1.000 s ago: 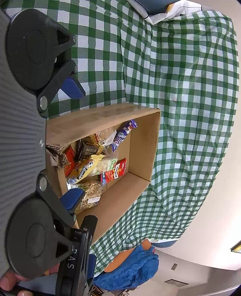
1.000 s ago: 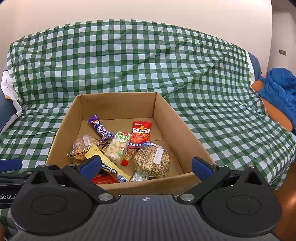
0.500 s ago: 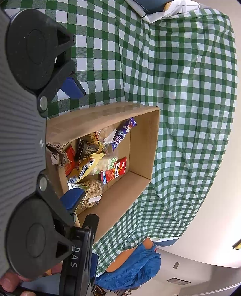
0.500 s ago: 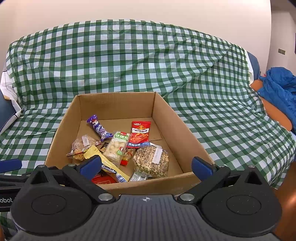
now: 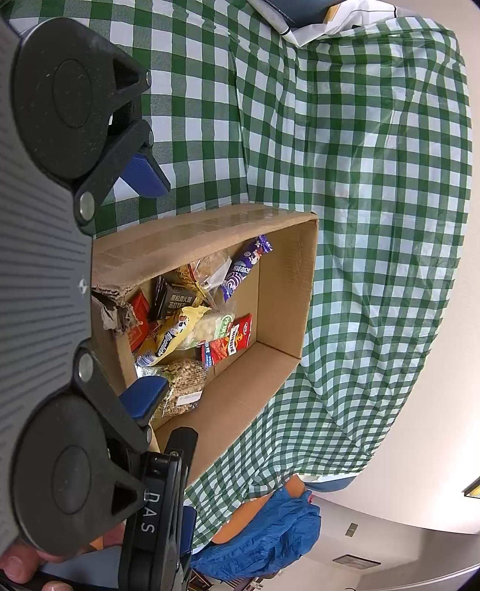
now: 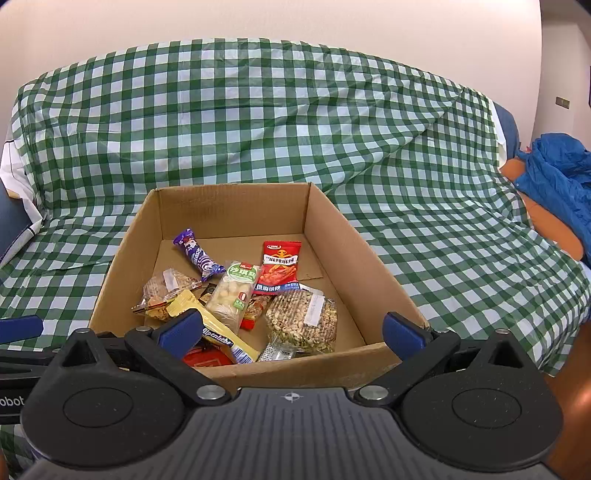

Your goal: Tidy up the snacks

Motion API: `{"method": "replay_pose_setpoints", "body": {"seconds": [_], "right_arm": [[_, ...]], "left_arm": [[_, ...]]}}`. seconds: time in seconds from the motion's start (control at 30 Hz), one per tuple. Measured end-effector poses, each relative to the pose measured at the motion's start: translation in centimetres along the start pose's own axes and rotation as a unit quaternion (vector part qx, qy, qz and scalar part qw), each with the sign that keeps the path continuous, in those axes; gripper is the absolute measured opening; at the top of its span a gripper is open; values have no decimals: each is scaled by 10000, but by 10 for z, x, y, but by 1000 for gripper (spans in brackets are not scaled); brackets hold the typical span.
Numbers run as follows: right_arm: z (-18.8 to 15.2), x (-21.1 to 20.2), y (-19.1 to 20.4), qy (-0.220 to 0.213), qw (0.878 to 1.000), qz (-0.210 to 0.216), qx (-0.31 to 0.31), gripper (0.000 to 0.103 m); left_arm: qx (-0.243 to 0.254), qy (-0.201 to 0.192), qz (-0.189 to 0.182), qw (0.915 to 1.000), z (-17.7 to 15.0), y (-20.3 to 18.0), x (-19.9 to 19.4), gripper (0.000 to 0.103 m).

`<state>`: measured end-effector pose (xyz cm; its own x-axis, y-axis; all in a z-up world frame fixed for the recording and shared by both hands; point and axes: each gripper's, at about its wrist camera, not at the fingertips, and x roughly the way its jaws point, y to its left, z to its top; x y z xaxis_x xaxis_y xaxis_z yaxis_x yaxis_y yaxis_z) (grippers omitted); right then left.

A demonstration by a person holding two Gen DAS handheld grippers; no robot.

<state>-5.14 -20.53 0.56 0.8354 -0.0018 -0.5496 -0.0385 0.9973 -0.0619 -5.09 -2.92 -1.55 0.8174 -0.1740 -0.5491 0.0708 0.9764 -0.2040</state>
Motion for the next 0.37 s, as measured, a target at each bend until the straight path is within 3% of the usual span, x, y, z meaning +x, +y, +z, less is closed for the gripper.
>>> {"method": "replay_pose_setpoints", "body": {"seconds": [0.37], "right_arm": [[1, 0, 1, 1, 10000, -2, 6, 102]], "left_arm": [[27, -46, -27, 10000, 1, 2, 1, 103]]}}
